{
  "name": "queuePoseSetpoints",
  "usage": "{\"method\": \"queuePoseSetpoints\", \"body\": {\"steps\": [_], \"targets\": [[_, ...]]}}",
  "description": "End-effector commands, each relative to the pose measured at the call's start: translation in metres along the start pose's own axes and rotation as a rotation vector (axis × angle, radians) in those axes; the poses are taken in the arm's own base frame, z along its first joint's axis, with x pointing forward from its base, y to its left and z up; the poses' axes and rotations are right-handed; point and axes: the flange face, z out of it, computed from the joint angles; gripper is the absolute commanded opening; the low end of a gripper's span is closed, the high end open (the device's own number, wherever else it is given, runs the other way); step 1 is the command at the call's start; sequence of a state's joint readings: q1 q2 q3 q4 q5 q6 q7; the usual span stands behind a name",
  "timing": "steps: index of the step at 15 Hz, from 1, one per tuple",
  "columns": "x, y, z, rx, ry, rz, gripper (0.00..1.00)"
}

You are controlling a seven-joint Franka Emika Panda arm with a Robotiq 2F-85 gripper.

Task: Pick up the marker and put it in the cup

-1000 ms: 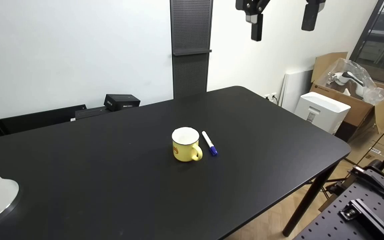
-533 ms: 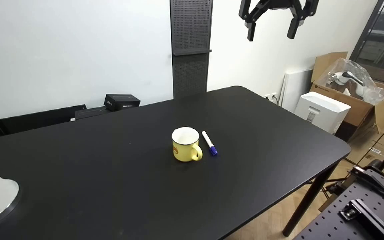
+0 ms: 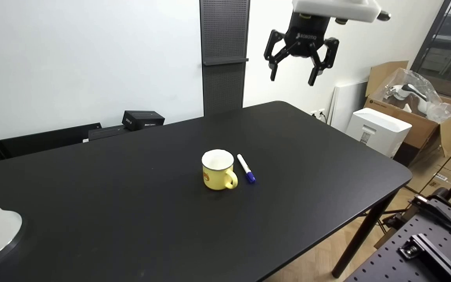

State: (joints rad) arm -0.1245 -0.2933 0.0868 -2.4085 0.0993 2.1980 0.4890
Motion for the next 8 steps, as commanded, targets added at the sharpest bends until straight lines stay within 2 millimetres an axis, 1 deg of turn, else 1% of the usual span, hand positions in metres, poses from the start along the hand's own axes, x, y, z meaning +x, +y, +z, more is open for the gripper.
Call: {"method": "queuePoseSetpoints", "body": {"steps": [1, 5, 8], "targets": [[0.013, -0.007, 0.048, -0.023, -0.076, 0.014, 1.0], [0.014, -0.011, 0.094, -0.11, -0.122, -0.008, 1.0], [0.015, -0.01, 0.11, -0.166, -0.137, -0.018, 1.0]]}}
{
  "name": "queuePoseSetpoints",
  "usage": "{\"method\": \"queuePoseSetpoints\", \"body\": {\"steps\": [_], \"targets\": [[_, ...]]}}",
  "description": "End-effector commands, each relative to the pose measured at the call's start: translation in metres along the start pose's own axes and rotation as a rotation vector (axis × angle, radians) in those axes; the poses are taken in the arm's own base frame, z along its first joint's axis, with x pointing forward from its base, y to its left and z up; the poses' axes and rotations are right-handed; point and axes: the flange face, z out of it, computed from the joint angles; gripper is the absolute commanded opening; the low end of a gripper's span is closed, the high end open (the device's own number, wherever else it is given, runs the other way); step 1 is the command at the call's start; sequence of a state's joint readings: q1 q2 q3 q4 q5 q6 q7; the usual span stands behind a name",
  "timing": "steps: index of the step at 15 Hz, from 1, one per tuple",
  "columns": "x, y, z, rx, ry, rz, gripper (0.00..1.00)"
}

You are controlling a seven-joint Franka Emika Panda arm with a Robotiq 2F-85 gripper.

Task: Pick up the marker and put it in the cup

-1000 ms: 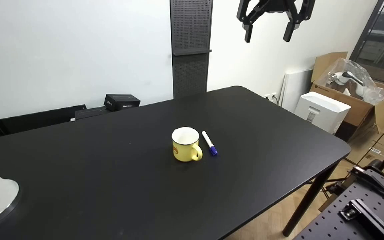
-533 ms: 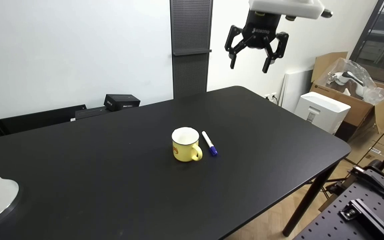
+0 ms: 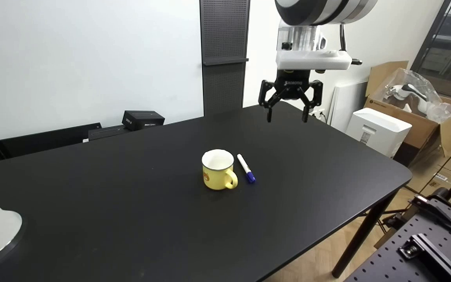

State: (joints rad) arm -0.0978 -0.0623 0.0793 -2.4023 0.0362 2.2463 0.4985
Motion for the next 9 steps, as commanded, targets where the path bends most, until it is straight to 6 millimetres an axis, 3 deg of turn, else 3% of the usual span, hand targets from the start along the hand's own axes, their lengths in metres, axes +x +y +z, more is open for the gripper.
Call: {"method": "queuePoseSetpoints", "body": {"steps": [1, 9], "targets": [[0.0014, -0.0008, 0.0055, -0.017, -0.005, -0.003, 1.0], [-0.0026, -0.0055, 0.0104, -0.04, 0.004, -0.01, 1.0]]}}
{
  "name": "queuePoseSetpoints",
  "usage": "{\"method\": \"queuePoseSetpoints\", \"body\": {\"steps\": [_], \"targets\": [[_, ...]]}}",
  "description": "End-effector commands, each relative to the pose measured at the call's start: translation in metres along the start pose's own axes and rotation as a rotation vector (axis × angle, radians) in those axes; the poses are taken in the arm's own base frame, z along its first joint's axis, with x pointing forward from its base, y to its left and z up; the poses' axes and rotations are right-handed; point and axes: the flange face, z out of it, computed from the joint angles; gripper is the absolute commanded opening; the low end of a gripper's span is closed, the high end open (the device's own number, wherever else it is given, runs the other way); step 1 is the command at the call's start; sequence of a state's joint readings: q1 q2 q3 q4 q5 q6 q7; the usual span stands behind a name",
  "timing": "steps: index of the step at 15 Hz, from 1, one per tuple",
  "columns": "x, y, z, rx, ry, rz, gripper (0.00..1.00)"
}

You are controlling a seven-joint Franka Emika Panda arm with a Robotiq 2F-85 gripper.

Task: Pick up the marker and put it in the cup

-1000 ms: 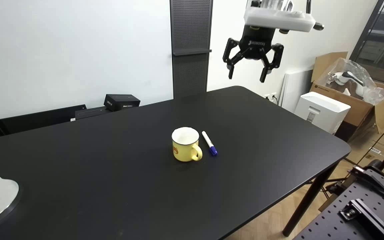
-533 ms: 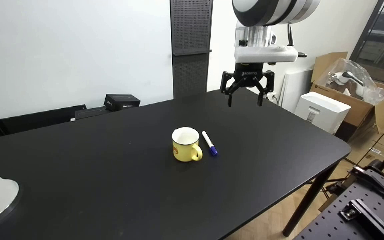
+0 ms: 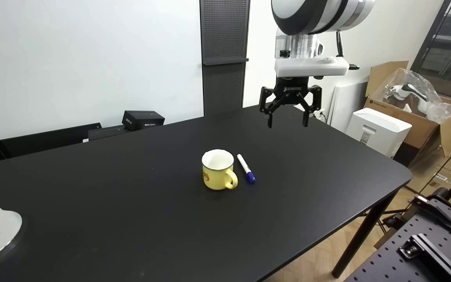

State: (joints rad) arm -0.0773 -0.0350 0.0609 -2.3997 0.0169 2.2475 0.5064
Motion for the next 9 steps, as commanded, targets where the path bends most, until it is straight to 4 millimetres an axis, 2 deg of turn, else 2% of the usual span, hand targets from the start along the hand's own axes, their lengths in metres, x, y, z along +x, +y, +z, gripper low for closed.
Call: {"method": "queuePoseSetpoints", "body": {"steps": [1, 4, 9], "targets": [[-0.003, -0.007, 0.001, -0.027, 0.026, -0.011, 1.0], [0.012, -0.017, 0.014, -0.048, 0.073, -0.048, 1.0], [0.058, -0.026, 0.053, -0.034, 0.119, -0.087, 1.0]]}}
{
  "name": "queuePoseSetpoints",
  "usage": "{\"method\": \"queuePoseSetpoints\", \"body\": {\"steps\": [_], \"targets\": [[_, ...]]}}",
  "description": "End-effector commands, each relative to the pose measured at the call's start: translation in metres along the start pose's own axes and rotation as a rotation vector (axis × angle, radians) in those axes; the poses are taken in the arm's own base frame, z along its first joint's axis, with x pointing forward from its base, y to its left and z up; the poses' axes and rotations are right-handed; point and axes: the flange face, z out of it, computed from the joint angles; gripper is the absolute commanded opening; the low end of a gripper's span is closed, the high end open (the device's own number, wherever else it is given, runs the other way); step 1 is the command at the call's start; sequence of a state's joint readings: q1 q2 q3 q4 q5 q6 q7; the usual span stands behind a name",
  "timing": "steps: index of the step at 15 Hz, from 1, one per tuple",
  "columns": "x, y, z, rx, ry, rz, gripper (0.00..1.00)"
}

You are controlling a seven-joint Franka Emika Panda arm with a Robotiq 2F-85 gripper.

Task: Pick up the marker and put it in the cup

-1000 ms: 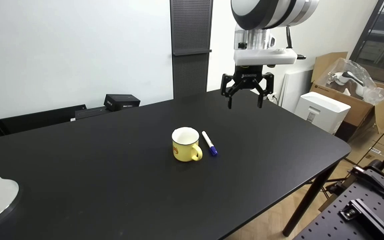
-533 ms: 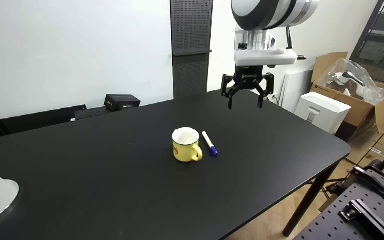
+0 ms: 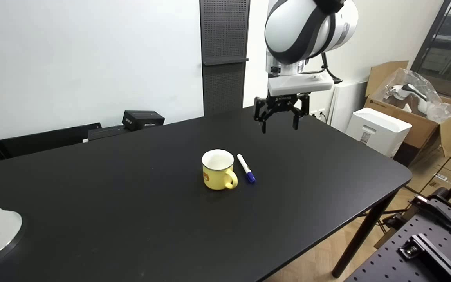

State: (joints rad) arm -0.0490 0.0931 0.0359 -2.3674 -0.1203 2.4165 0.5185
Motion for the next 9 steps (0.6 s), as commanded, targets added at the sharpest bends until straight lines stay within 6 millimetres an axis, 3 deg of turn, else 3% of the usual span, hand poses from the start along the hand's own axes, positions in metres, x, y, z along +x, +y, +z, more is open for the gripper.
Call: {"method": "queuePoseSetpoints", "body": {"steps": [1, 9], "targets": [[0.038, -0.013, 0.032, 0.022, 0.007, 0.0, 1.0], [0.065, -0.065, 0.085, 0.074, -0.061, -0.108, 1.0]]}}
